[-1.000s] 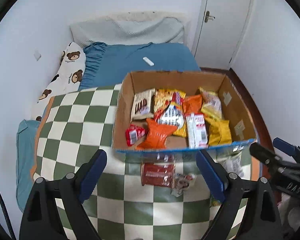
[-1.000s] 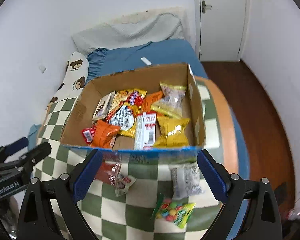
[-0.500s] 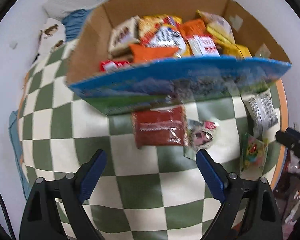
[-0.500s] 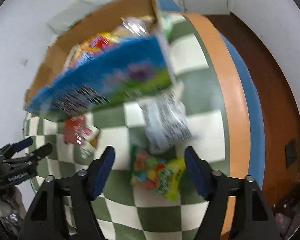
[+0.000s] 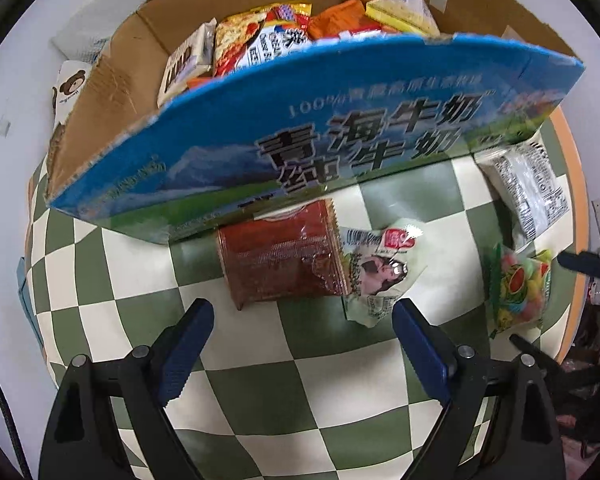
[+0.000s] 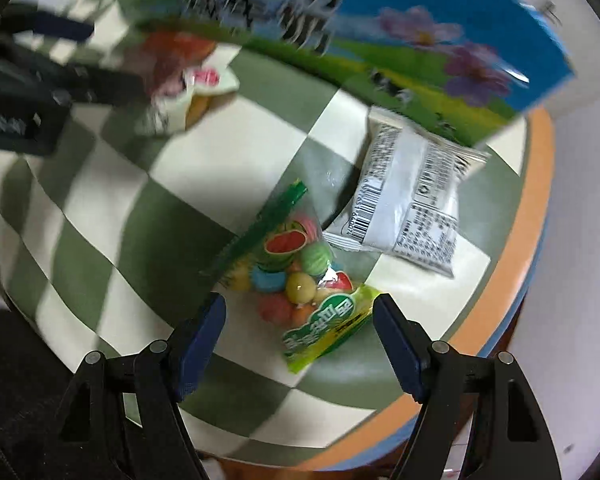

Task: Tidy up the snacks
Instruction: 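Grasp the jelly cup with left tool while right grasps watermelon candy bag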

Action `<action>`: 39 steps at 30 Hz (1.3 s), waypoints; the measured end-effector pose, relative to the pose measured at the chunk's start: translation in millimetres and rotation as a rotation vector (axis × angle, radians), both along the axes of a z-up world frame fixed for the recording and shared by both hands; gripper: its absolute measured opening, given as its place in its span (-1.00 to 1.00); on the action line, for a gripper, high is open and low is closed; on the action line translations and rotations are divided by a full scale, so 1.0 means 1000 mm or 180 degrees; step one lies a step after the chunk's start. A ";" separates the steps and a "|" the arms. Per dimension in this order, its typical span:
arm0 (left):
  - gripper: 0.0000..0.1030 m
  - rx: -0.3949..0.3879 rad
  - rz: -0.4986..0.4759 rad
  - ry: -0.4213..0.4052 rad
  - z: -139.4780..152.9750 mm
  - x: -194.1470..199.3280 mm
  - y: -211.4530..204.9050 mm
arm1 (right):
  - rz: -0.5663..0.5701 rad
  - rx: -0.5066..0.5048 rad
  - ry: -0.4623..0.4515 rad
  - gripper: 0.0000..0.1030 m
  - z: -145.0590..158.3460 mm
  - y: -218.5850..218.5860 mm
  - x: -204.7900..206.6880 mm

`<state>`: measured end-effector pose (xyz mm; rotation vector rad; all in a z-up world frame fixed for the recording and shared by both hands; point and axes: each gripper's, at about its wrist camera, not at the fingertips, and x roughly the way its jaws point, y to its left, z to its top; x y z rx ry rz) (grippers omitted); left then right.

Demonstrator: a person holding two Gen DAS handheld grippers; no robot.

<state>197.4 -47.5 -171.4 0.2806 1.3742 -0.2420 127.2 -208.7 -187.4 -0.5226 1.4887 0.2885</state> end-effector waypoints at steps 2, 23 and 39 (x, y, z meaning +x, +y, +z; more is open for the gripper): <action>0.77 0.0031 -0.0002 0.0008 -0.004 -0.002 0.001 | 0.0064 0.0013 0.0081 0.52 -0.008 0.001 0.004; 0.78 0.0838 -0.1921 -0.0375 -0.031 -0.026 -0.076 | -0.1984 0.1491 0.0088 0.40 0.006 -0.090 -0.006; -0.18 -0.0084 -0.0480 0.0471 -0.050 -0.062 -0.029 | -0.1562 0.1315 -0.0085 0.39 0.018 -0.055 -0.001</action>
